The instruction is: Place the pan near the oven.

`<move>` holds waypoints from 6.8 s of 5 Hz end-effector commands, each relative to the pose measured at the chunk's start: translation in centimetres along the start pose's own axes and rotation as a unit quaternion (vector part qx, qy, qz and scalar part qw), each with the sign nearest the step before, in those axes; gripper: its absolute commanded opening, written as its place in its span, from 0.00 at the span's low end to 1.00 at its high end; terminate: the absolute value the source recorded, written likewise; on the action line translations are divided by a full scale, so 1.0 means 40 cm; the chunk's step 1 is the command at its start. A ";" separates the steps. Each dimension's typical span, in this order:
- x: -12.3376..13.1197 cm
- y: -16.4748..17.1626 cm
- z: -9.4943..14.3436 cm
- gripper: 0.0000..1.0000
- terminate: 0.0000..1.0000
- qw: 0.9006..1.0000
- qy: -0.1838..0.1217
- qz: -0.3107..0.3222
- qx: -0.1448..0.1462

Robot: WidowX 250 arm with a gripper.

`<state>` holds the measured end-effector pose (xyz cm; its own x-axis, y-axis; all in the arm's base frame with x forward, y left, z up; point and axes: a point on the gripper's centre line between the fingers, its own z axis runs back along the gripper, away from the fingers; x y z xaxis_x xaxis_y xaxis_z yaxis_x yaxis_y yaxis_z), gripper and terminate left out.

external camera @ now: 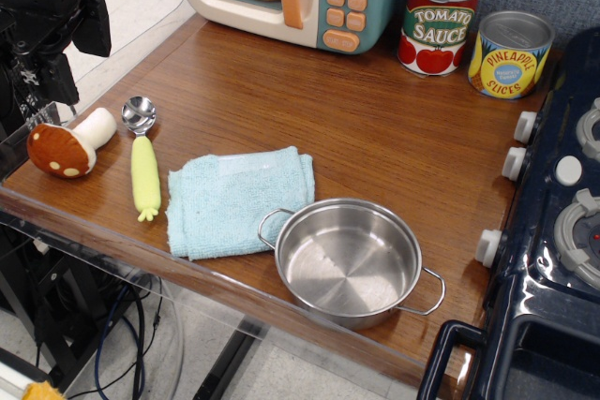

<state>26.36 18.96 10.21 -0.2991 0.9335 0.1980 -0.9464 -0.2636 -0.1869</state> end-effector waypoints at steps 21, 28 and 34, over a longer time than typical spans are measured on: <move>-0.389 0.164 0.026 0.00 0.00 0.931 0.083 -0.354 -0.031; -0.075 -0.160 -0.052 0.00 0.00 0.996 0.045 -0.080 -0.023; -0.029 -0.207 -0.164 1.00 0.00 0.999 -0.004 -0.041 0.025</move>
<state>36.89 20.58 3.36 -0.2014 0.9583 0.2026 -0.9789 -0.1899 -0.0749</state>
